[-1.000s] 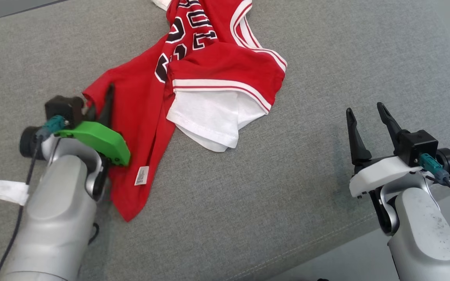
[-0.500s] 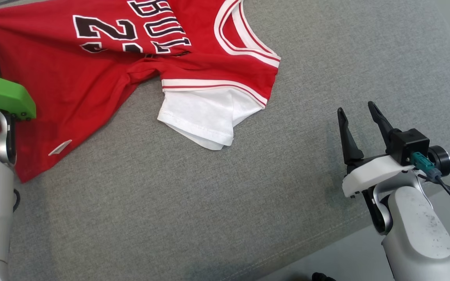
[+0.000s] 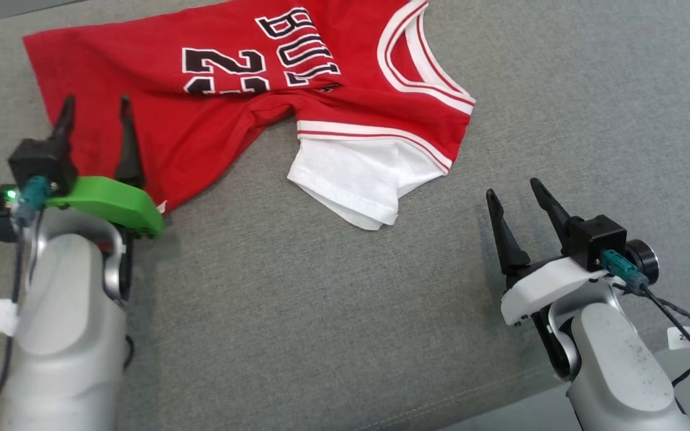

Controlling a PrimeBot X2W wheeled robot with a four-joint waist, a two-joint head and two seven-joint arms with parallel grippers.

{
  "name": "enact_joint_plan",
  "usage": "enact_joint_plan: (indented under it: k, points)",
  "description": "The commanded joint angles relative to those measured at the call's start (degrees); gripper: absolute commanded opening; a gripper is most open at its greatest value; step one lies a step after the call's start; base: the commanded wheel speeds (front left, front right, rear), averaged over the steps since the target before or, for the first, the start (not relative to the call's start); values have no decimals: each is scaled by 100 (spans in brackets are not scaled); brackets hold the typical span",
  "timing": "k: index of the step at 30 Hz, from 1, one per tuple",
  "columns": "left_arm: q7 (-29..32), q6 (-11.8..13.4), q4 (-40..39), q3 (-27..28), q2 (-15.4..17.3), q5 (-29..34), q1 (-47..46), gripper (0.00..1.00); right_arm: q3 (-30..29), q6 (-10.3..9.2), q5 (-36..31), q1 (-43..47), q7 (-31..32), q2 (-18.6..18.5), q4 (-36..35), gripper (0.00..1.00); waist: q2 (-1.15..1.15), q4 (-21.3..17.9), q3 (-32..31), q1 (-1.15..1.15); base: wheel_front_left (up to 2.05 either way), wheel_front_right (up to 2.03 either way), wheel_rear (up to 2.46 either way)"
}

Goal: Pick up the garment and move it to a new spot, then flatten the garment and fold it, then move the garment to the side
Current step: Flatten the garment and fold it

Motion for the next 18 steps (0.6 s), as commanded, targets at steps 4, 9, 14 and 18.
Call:
enact_joint_plan:
  k: [4,9,14,18]
  points:
    - [0,-111,-542,26,-417,104,713,100,238,-8,118,131,-15,-33,161,100,0,609,-318,0,0,0,0]
    - [0,-250,-854,-86,-694,240,1401,100,388,-8,229,157,-16,-30,370,100,0,970,-554,0,0,0,0]
    - [0,-332,-970,-155,-784,239,1887,100,590,-8,334,200,-15,-9,591,100,0,1267,-749,0,0,0,0]
    - [0,-358,-1047,-239,-805,188,2187,100,722,-8,400,269,-15,-25,715,100,0,1461,-876,0,0,0,0]
